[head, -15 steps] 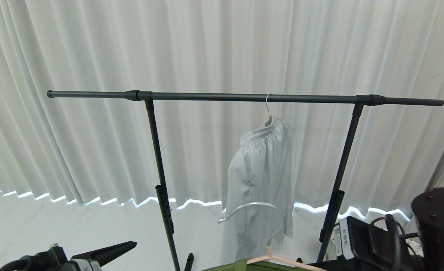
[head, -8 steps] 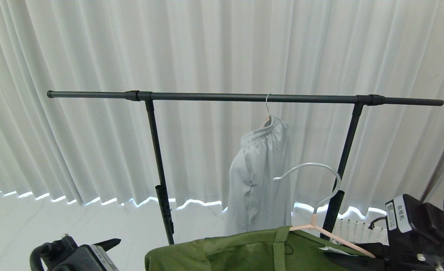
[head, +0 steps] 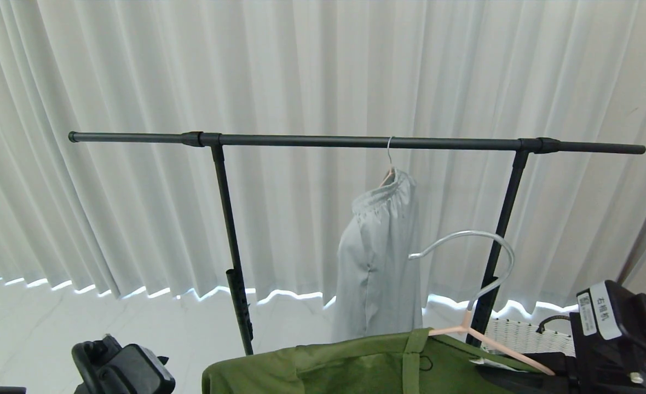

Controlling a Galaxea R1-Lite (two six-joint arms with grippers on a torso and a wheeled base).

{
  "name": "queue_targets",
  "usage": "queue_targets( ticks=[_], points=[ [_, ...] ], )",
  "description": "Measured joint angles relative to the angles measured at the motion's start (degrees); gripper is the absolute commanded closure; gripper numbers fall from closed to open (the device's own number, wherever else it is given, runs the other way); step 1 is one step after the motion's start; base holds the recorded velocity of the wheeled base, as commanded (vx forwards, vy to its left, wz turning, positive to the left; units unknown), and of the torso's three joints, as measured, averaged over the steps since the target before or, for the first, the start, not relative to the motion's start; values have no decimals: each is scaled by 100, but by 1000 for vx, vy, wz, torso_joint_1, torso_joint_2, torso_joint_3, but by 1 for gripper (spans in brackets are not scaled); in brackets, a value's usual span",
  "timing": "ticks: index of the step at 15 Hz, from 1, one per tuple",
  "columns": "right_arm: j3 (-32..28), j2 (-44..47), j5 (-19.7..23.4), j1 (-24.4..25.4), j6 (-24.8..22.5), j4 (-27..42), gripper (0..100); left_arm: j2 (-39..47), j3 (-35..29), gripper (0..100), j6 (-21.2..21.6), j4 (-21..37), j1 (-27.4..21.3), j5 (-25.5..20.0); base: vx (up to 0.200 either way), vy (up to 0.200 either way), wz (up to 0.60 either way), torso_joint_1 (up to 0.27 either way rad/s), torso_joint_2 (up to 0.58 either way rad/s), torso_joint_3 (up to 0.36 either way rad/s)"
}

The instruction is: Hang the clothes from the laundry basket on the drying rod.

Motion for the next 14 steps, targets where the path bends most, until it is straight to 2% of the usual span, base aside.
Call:
queue_targets(
  ticks=[1,6,14],
  points=[
    [0,-6,2,11,-2,0,100,4,17,100,0,-82,34,-44,0,0,0,0,0,0],
    [0,-22,-11,56,0,0,100,37,100,100,0,-185,158,-71,0,0,0,0,0,0],
    [56,-130,-44,33,0,66,100,-232,477,100,88,-187,1462,-49,0,0,0,0,0,0]
  ],
)
